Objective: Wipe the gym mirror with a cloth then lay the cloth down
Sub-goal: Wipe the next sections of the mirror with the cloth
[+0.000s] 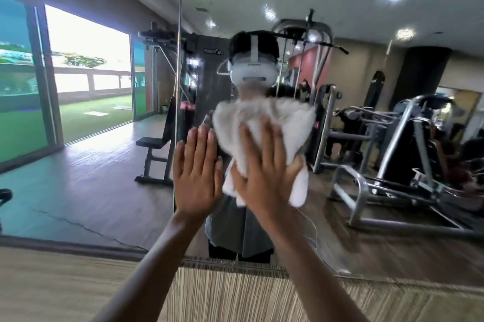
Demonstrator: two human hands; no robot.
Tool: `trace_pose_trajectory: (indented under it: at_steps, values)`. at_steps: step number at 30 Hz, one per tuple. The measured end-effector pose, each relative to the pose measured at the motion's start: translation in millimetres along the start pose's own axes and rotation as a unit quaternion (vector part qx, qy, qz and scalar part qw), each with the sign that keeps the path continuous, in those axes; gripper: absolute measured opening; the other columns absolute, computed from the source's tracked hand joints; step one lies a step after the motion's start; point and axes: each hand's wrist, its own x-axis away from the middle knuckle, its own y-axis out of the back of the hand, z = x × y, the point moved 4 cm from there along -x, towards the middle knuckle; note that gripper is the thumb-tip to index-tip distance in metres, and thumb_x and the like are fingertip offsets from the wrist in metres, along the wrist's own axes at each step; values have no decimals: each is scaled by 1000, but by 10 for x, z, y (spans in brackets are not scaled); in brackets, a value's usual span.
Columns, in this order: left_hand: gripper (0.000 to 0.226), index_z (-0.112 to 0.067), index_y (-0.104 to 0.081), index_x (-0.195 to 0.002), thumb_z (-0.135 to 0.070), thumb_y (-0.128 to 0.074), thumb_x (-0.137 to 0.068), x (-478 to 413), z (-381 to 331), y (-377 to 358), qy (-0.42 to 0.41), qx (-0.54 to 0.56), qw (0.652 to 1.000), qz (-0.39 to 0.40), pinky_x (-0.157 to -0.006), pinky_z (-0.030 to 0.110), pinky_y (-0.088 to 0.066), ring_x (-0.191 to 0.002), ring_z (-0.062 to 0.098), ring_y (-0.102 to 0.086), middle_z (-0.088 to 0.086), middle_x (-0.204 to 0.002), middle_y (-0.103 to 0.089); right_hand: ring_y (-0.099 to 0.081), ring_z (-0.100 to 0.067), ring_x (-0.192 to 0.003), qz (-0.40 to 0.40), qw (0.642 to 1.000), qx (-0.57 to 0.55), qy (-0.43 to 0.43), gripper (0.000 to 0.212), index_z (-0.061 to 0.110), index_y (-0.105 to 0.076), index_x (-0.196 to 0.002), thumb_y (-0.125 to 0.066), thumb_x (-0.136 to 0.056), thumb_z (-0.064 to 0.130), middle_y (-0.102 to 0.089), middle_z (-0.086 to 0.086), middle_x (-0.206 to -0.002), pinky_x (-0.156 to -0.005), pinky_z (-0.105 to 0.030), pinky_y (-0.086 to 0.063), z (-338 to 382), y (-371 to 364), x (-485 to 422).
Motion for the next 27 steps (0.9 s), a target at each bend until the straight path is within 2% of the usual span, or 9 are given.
trace_pose_trajectory:
  at_steps: [3,6,8,11,13,18,22,24,27]
  values:
    - [60,1,-32,-152,-35,-28,-105,191,36,-26,-17,-8,1000,1,-121,52,-22,-150,36,-28,19,-161,-27,-25,-24,-146,41,992,47,113,72,31,-35,-151,-52,-86,56,-26,-5,-162,-98,-52,-32,-103,-105,773]
    - [55,0,-34,-153,-26,-30,-104,166,26,-17,2,-10,1000,-1,-122,51,-20,-150,34,-28,17,-162,-26,-28,-24,-142,58,988,45,136,70,34,-41,-143,-53,-77,55,-18,1,-161,-97,-51,-30,-583,-34,1153]
    - [55,0,-33,-153,-26,-24,-106,188,9,-20,0,-19,1000,4,-123,50,-18,-150,35,-27,17,-162,-24,-34,-26,-137,44,997,31,53,64,32,-45,-138,-53,-77,49,-26,-1,-158,-100,-53,-26,-856,45,959]
    - [55,0,-33,-153,-26,-24,-106,188,26,-20,-1,-22,1000,7,-123,50,-18,-151,34,-26,16,-162,-24,-30,-30,-141,-19,988,18,-150,65,25,-46,-143,-54,-82,44,-35,-14,-156,-108,-51,-14,-777,63,464]
    - [54,0,-34,-153,-26,-24,-106,190,34,-15,-6,-12,1000,1,-123,49,-18,-151,33,-26,16,-161,-25,-27,-29,-143,-35,983,5,-181,68,23,-43,-147,-52,-84,46,-36,-16,-156,-108,-50,-14,-452,7,356]
    - [60,-1,-31,-153,-36,-27,-105,202,76,-30,-30,-4,1000,-7,-122,51,-21,-149,35,-29,20,-159,-30,-17,-21,-150,35,999,1,32,66,29,-33,-152,-47,-91,50,-28,-5,-159,-103,-55,-26,97,-200,1133]
    - [53,0,-40,-150,-21,-32,-103,200,42,3,-14,8,999,-27,-122,51,-23,-148,35,-31,18,-158,-34,-15,-20,-150,81,987,24,134,62,33,-44,-138,-53,-79,51,-12,3,-165,-101,-54,-28,-406,-171,1759]
    - [51,1,-41,-149,-20,-31,-104,209,22,13,-8,2,1000,-25,-121,51,-24,-148,35,-32,18,-158,-34,-23,-23,-145,65,996,20,65,58,29,-48,-133,-51,-79,51,-23,-2,-161,-100,-52,-27,-726,-72,1598]
    - [51,1,-41,-149,-21,-30,-105,218,26,-4,1,-6,1000,-15,-121,52,-25,-149,35,-31,18,-158,-34,-31,-32,-140,2,991,16,-136,60,22,-47,-138,-51,-84,46,-37,-16,-153,-109,-53,-15,-736,-30,1031]
